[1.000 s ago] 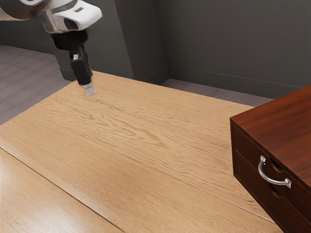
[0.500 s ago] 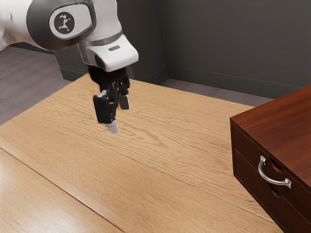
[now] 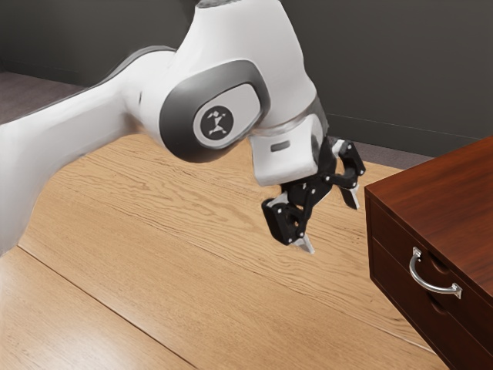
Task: Pull the drawer handle with one arm to open the drawer
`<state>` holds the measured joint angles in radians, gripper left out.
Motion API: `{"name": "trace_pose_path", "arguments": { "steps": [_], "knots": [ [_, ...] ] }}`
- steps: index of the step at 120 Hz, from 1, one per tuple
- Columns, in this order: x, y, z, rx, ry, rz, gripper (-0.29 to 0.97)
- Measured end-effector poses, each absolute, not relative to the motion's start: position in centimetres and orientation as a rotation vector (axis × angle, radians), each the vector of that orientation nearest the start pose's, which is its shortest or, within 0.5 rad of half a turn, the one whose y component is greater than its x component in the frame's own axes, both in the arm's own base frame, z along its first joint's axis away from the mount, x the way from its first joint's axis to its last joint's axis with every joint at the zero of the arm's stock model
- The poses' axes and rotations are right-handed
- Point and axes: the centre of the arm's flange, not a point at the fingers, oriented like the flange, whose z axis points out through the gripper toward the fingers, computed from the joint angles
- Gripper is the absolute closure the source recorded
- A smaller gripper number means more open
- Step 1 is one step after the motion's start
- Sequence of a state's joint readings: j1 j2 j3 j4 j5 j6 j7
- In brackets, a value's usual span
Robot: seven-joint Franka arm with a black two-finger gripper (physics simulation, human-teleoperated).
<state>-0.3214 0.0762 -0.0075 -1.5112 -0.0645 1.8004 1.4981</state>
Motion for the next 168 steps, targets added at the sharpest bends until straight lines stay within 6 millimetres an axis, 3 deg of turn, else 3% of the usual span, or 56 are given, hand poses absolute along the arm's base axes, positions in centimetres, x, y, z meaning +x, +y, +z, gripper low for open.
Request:
{"name": "trace_pose_path", "arguments": {
  "steps": [18, 29, 54, 97, 168],
  "knots": [
    [58.7, -18.3, 62.0, -1.795, 2.455, -0.376, 0.14],
    [59.3, -18.6, 61.1, -1.746, 2.498, -0.409, 0.26],
    [57.0, -20.8, 59.7, -1.612, 2.616, -0.452, 0.4],
    [56.4, -25.0, 58.3, -1.416, 2.596, -0.542, 0.45],
    [55.6, -28.8, 57.0, -1.344, 2.585, -0.599, 0.47]
  ]
}}
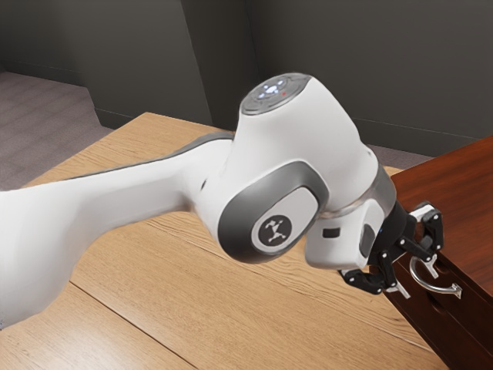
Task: Pull the drawer handle with one arm to open the drawer
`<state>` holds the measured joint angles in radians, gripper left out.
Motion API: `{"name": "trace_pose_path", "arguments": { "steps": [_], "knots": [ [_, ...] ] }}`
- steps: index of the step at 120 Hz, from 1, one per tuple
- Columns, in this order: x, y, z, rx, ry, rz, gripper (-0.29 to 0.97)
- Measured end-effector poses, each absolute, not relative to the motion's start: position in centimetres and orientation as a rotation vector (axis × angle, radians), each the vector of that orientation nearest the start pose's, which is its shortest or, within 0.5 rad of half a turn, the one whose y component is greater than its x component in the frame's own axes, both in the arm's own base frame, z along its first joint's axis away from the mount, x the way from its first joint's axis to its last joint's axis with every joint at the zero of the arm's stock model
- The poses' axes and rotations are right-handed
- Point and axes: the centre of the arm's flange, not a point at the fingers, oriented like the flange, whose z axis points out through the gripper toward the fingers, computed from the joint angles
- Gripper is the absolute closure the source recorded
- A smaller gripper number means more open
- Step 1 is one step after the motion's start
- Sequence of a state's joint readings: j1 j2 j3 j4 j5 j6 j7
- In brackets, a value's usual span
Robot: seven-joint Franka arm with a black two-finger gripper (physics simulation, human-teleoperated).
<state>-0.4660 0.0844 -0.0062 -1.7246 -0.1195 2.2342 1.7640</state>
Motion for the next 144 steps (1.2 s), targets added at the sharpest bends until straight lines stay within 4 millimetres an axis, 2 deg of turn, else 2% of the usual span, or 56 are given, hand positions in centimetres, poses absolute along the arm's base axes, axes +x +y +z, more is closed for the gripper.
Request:
{"name": "trace_pose_path", "arguments": {
  "steps": [15, 29, 39, 56, 68, 88, 144],
  "knots": [
    [56.4, -28.8, 55.6, -1.363, 2.579, -0.595, 0.49],
    [56.5, -27.8, 55.0, -1.391, 2.567, -0.589, 0.61],
    [55.3, -26.9, 54.5, -1.407, 2.572, -0.574, 0.67],
    [52.3, -25.1, 56.1, -1.41, 2.559, -0.592, 0.75],
    [50.5, -24.0, 55.8, -1.42, 2.563, -0.585, 0.77],
    [48.2, -22.7, 55.5, -1.432, 2.565, -0.578, 0.77],
    [43.3, -19.7, 54.9, -1.45, 2.578, -0.55, 0.53]
  ]
}}
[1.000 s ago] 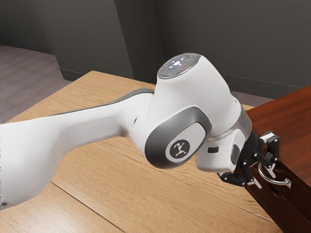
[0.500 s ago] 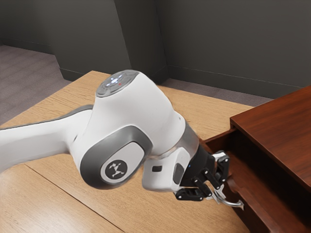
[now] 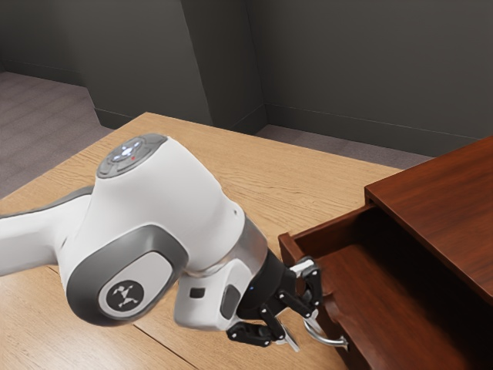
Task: Pull the drawer handle with one arm to open the drawer
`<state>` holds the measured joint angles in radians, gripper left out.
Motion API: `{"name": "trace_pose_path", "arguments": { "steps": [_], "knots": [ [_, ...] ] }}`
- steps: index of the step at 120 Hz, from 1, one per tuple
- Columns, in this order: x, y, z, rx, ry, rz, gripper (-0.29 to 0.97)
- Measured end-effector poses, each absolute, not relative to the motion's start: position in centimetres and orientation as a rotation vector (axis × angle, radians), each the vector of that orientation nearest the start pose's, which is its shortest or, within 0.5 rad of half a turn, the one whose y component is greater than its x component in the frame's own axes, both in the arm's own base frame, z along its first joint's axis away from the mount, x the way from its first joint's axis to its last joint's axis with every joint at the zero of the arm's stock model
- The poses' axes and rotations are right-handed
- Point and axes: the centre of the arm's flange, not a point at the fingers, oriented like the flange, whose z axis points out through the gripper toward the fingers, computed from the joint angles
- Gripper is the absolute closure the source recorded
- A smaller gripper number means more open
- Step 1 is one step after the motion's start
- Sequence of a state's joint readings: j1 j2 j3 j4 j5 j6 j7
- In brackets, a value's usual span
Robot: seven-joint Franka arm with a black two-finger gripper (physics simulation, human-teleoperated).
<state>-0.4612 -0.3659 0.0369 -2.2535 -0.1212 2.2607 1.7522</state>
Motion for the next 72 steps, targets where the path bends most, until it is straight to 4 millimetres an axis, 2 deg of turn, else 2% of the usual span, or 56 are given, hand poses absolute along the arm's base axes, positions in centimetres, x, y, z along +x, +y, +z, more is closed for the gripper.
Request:
{"name": "trace_pose_path", "arguments": {
  "steps": [25, 45, 72],
  "knots": [
    [41.5, -18.6, 54.5, -1.444, 2.582, -0.543, 0.42],
    [40.7, -18.1, 54.9, -1.438, 2.576, -0.549, 0.55],
    [40.2, -17.8, 54.8, -1.433, 2.578, -0.542, 0.53]
  ]
}}
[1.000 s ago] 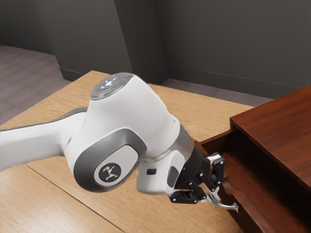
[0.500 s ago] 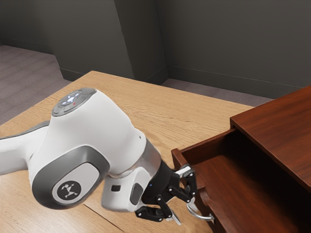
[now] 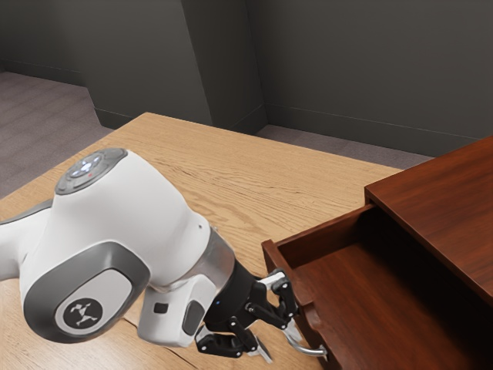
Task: Pull the drawer handle with one arm to open the drawer
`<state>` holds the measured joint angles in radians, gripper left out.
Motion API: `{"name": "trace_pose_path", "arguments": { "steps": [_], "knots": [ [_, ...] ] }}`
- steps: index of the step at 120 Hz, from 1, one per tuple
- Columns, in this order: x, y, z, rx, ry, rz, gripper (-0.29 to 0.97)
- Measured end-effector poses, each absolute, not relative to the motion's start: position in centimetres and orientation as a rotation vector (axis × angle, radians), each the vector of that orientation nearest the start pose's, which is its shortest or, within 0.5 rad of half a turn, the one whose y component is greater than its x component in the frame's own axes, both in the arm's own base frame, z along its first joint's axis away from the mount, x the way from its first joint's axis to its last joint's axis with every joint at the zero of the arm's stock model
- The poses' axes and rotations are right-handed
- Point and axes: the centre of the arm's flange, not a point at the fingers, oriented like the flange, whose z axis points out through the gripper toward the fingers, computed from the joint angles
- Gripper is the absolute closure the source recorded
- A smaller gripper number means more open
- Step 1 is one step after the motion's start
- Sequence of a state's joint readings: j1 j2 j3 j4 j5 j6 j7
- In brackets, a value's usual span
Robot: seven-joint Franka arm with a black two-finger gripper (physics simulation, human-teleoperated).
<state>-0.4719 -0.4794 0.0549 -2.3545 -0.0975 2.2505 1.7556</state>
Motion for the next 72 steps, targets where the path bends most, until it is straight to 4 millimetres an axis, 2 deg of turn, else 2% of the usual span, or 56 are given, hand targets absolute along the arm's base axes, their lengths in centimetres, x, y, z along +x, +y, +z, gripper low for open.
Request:
{"name": "trace_pose_path", "arguments": {
  "steps": [25, 72],
  "knots": [
    [40.4, -18.0, 55.1, -1.429, 2.579, -0.544, 0.54],
    [40.4, -18.0, 55.9, -1.458, 2.578, -0.559, 0.71]
  ]
}}
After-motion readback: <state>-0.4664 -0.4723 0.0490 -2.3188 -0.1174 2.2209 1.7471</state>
